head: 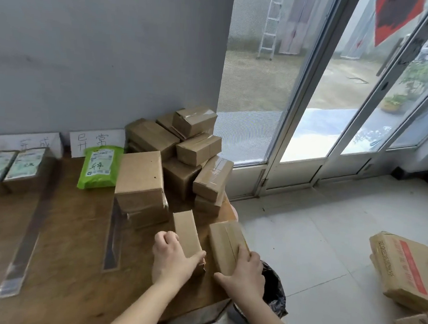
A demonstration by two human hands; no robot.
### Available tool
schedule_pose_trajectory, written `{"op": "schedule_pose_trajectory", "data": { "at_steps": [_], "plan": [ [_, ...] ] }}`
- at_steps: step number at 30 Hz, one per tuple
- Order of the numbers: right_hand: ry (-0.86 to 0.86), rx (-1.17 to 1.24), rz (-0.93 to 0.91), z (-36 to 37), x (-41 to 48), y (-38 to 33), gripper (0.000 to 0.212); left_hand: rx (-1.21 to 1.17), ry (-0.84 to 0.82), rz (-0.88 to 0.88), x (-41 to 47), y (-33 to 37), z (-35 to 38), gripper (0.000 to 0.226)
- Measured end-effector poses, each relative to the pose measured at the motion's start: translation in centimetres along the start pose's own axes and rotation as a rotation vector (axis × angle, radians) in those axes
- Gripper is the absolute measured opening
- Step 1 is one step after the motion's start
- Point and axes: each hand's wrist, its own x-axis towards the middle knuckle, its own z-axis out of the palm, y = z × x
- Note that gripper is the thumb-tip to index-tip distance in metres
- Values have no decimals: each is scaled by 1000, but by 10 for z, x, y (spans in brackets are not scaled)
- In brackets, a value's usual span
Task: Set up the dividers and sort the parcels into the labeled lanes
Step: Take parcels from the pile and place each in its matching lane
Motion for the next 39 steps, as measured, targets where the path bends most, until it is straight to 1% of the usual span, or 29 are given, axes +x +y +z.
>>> {"op": "schedule_pose_trajectory", "data": {
  "at_steps": [2, 4, 5, 6, 8, 9, 10, 12, 13, 15, 17, 18, 19, 21, 23, 24, 25, 26, 28, 30, 33, 36, 39],
  "plan": [
    [7, 75, 29, -2, 2, 0, 92, -67, -31, -78, 4, 4, 6, 83],
    [-17, 241, 67, -6, 4, 1, 88, -131, -88, -97, 9, 2, 10, 88],
    [-38, 385, 78, -8, 7, 2, 83, -194, -115, -109, 11, -1, 10, 85],
    [-66, 569, 91, -12, 7, 2, 75, -307, -140, -134, 12, -6, 10, 79],
    [-184, 981, 195, -17, 9, 1, 53, -576, -187, -206, 9, -14, 6, 64],
    [-231, 1111, 265, -19, 9, 2, 43, -669, -202, -247, 6, -18, 3, 59],
    [-251, 1166, 337, -18, 10, 4, 33, -709, -206, -275, 4, -22, 2, 55],
    [-267, 1167, 410, -12, 12, 8, 23, -705, -208, -317, 2, -31, 3, 52],
    [-266, 1148, 408, -8, 13, 9, 22, -690, -215, -336, 2, -33, 3, 51],
    [-255, 1055, 379, -1, 18, 10, 27, -664, -239, -360, 3, -37, 7, 50],
    [-199, 908, 294, 3, 21, 9, 38, -643, -272, -352, 2, -37, 8, 56],
    [-169, 850, 249, 3, 21, 8, 47, -610, -278, -339, 2, -36, 9, 62],
    [-153, 797, 194, 4, 21, 9, 61, -580, -285, -322, 2, -36, 11, 66],
    [-177, 703, 70, 3, 16, 1, 89, -514, -293, -295, 2, -37, 15, 69],
    [-210, 595, -33, 7, 14, -10, 110, -471, -294, -298, 4, -42, 21, 76],
    [-215, 539, -39, 9, 12, -15, 112, -461, -298, -305, 5, -43, 22, 79],
    [-210, 504, -46, 13, 14, -16, 108, -476, -306, -315, 4, -43, 22, 78],
    [-211, 494, -35, 15, 14, -16, 99, -503, -309, -327, 3, -40, 20, 73],
    [-210, 596, 3, 14, 16, -11, 80, -567, -299, -343, 0, -39, 16, 65],
    [-229, 823, 77, 9, 15, -2, 76, -650, -266, -346, -2, -40, 13, 70],
    [-326, 1110, 132, 3, 10, 8, 67, -815, -239, -339, -12, -38, 4, 65],
    [-369, 1264, 79, -4, 1, 10, 54, -934, -179, -318, -29, -36, -5, 63],
    [-394, 1308, 6, -12, -9, 3, 61, -1037, -105, -286, -46, -33, -19, 62]
  ]
}}
